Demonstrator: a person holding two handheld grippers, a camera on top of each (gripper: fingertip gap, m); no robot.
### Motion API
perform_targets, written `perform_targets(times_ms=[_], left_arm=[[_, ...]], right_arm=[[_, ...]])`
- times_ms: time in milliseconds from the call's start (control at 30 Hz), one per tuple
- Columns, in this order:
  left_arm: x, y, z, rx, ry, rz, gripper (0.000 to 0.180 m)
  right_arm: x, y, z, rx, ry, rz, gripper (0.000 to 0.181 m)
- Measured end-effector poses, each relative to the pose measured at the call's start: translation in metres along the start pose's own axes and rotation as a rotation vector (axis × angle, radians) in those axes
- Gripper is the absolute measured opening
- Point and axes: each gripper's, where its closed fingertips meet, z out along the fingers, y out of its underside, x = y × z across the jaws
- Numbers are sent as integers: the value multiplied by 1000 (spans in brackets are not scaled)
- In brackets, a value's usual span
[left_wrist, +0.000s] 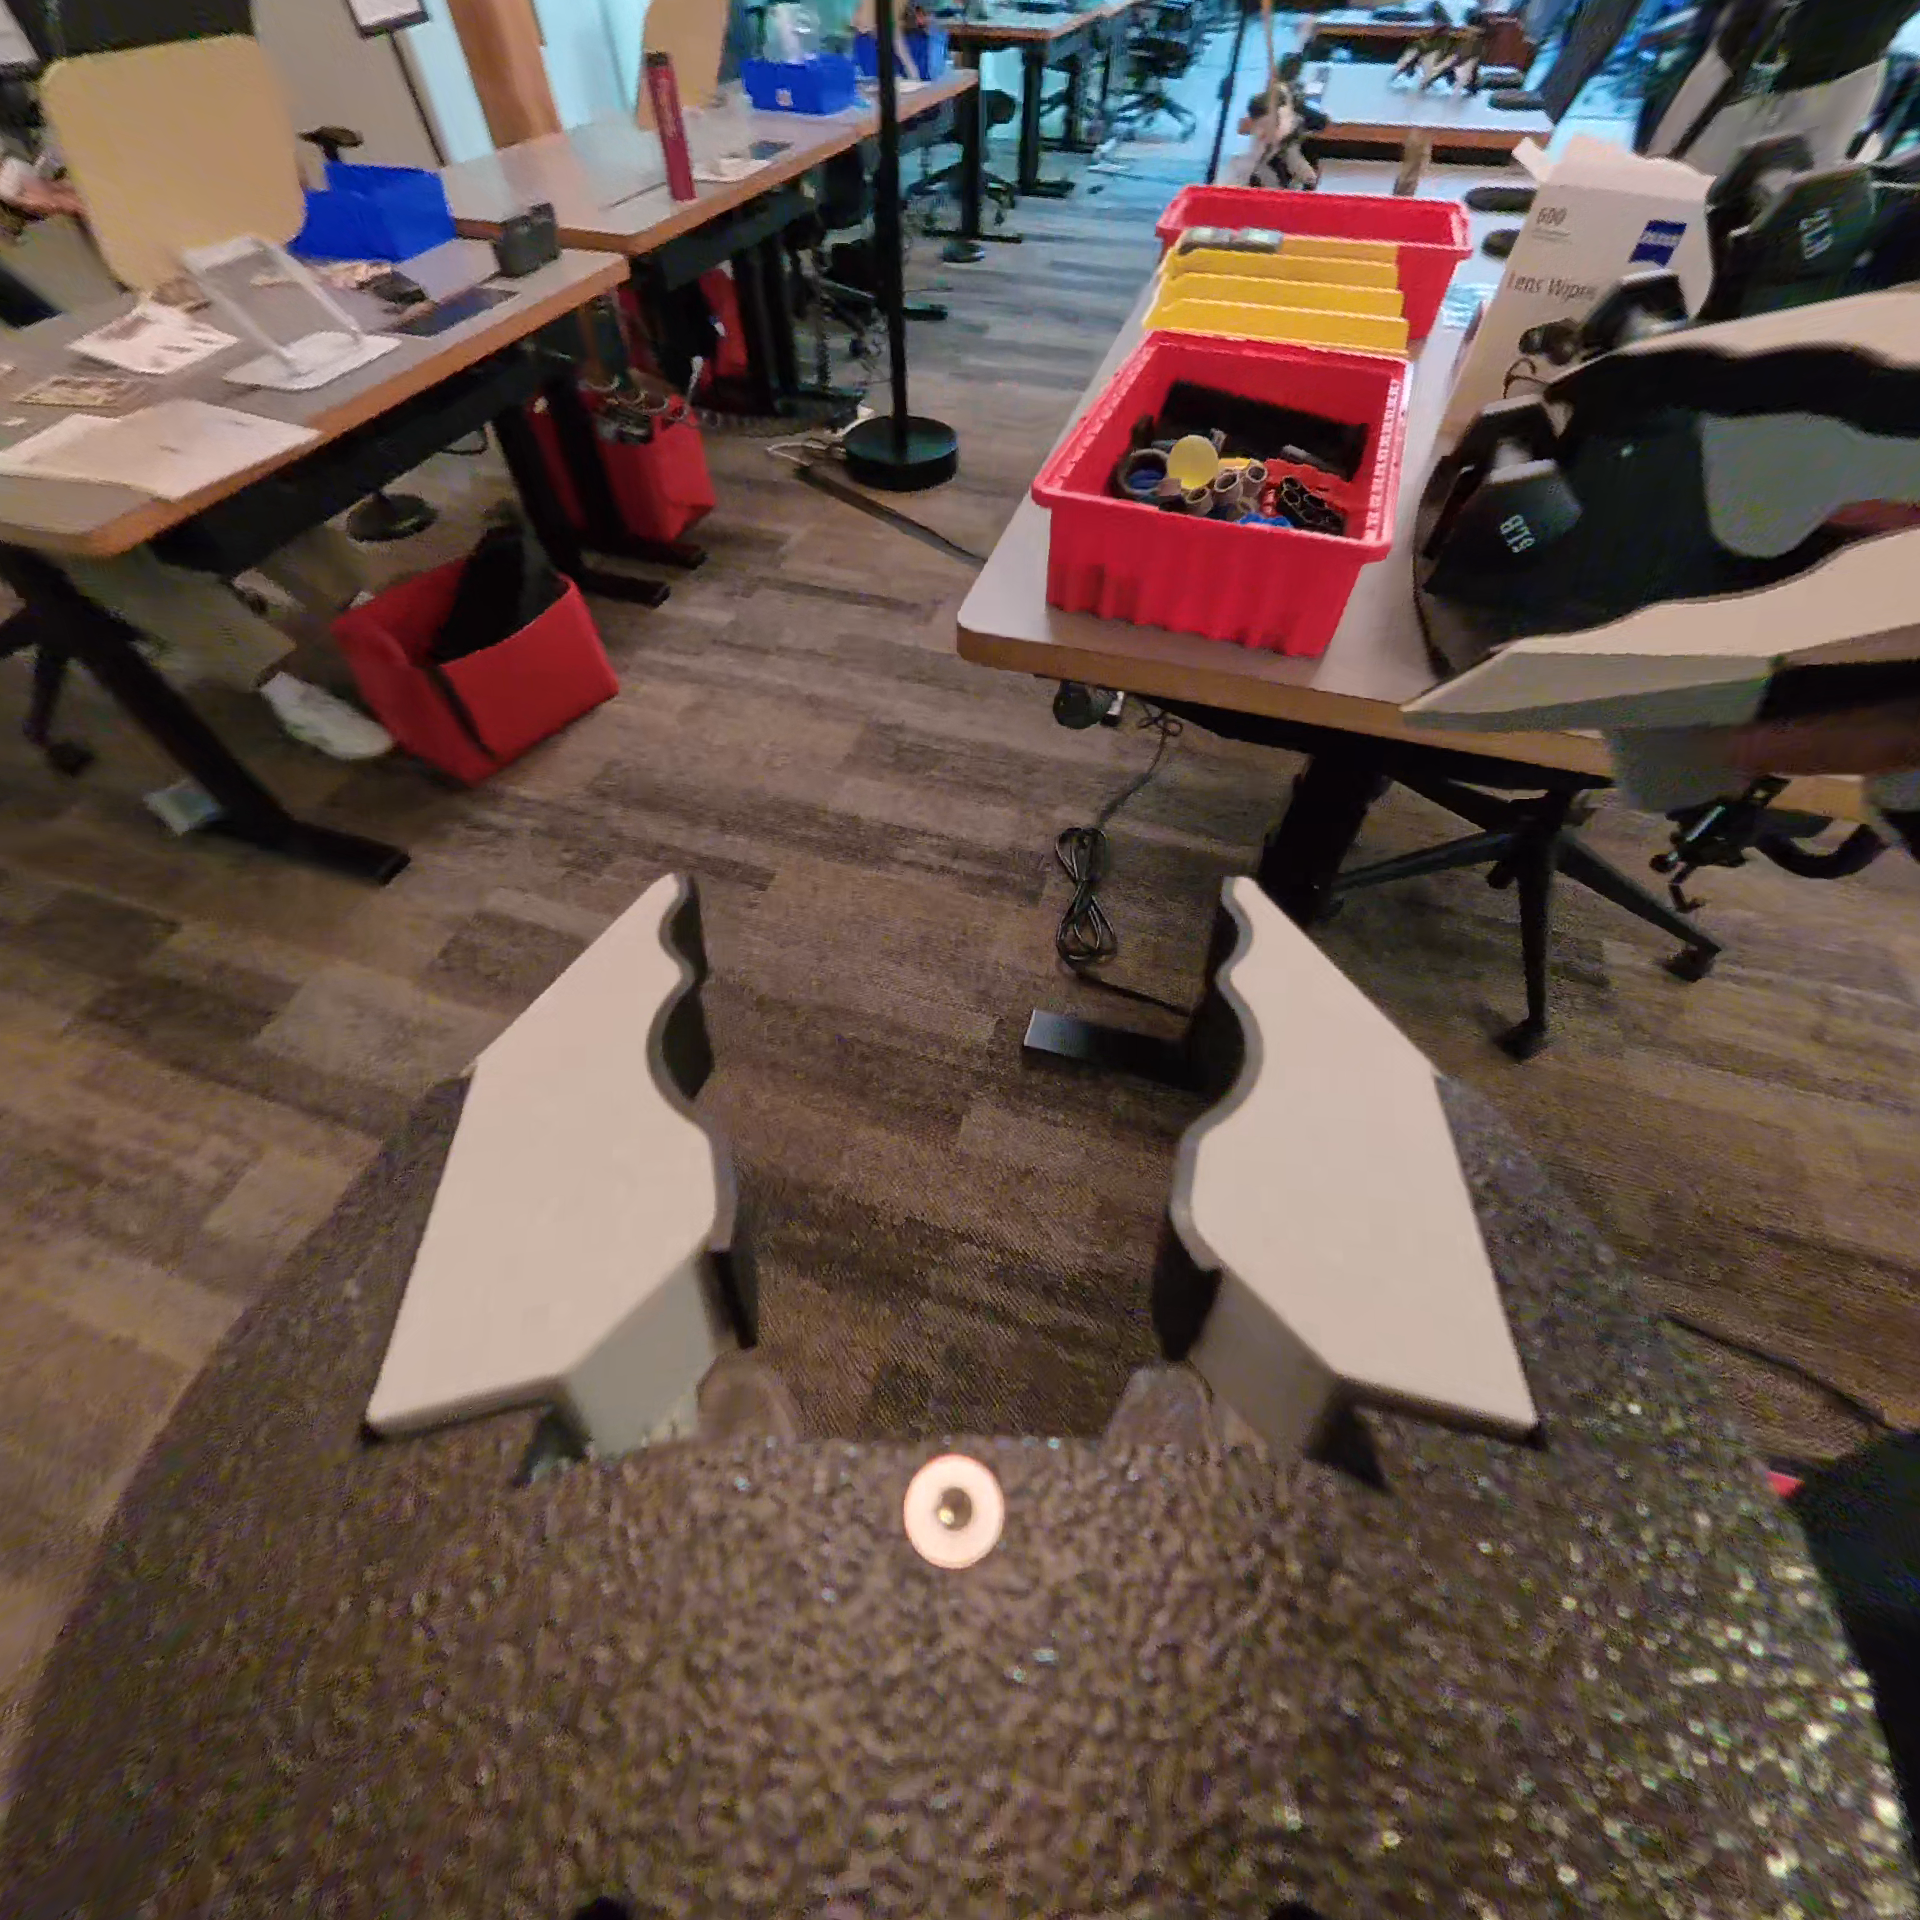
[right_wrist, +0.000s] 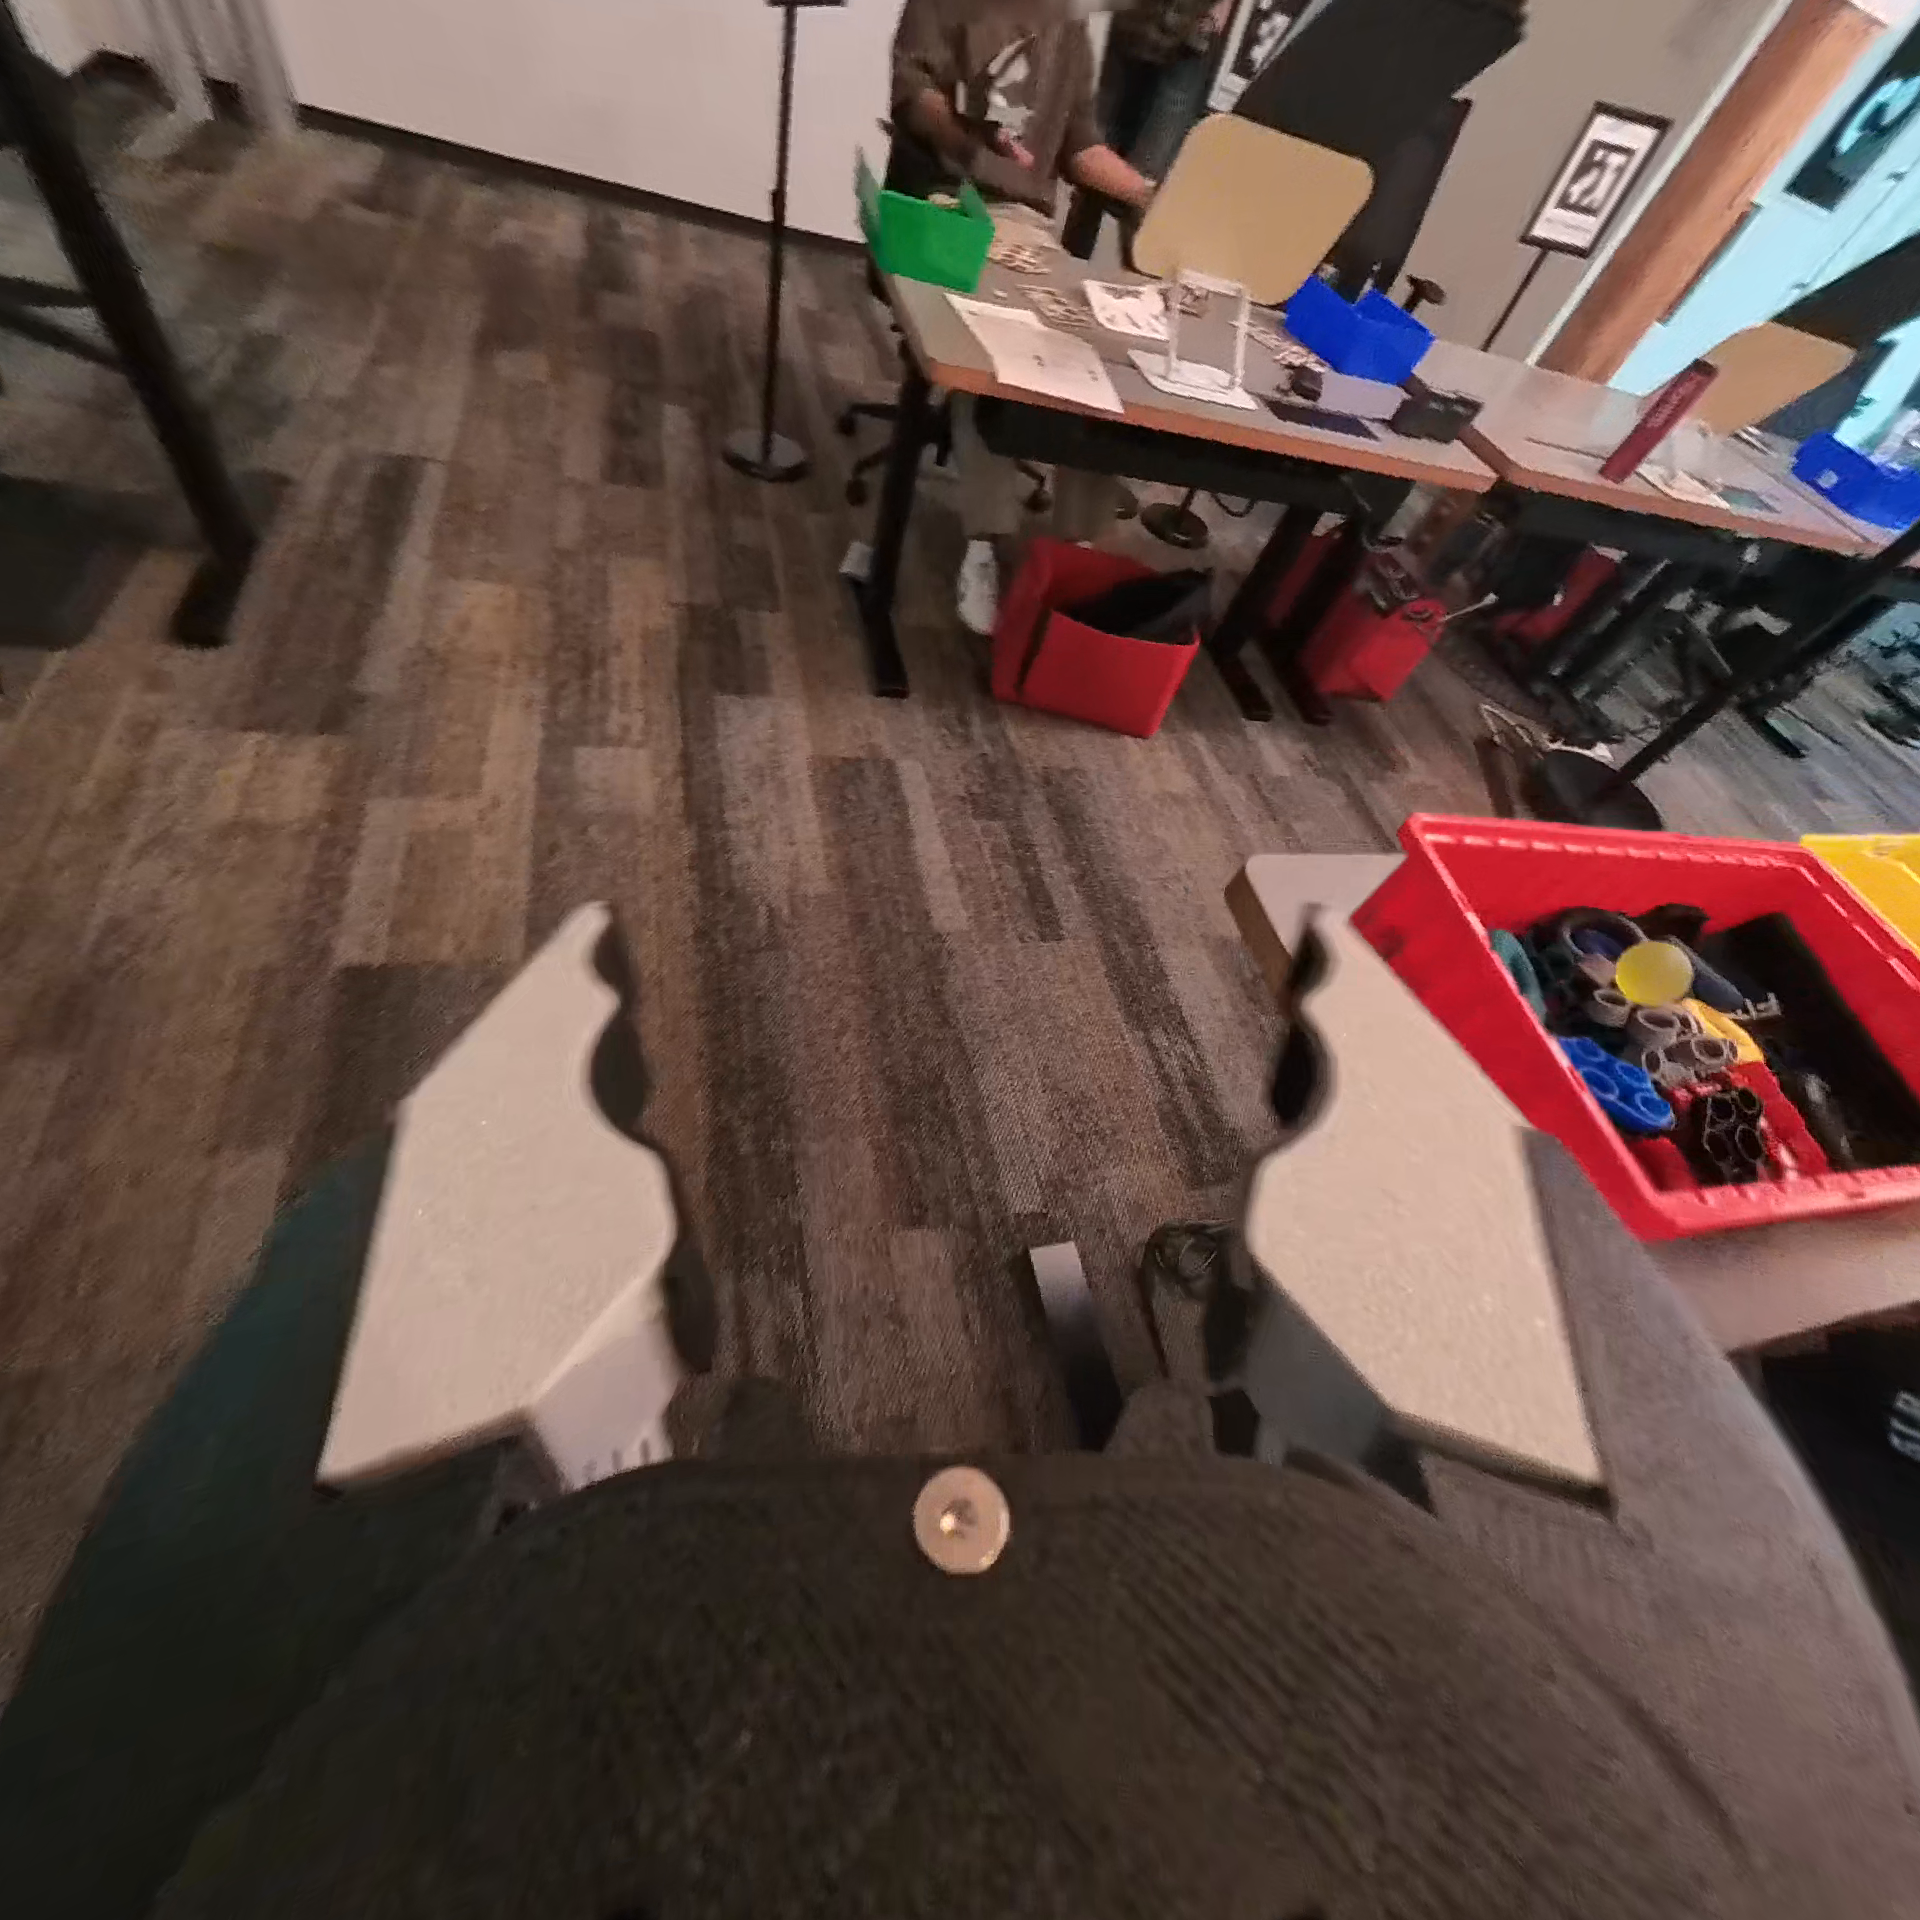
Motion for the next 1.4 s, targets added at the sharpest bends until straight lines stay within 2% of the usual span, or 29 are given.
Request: perform_targets(times_ms=[67,100,133,167,267,400,500,633,767,967,1167,1400], left_arm=[[-29,-9,32,10,11,47,78],[-44,-13,48,14,21,75,55],[-61,-18,64,18,17,98,27],[-81,-21,78,18,-3,113,0],[-142,-27,121,-19,-27,133,0],[-232,-48,162,-30,-94,73,0],[-299,-64,187,-34,-152,45,2],[-374,-75,225,-52,-204,-20,18],[-434,-79,271,-69,-201,-49,36],[-524,-96,354,-59,-141,-8,56],[-630,-140,439,-22,-77,-42,75],[-788,-182,482,25,-174,11,97]], right_arm=[[13,-5,37,10,31,10,73],[17,-6,59,6,22,9,43],[19,-8,81,6,-16,13,0],[23,-13,104,18,-38,38,0],[33,-29,189,21,-66,46,0],[41,-66,304,31,-134,71,0],[50,-111,374,62,-145,0,17],[56,-145,449,68,-195,29,31],[70,-155,523,23,-127,-15,69],[93,-181,618,0,-44,-3,97],[115,-228,714,-35,69,-21,115],[55,-294,883,-12,-47,-23,123]])
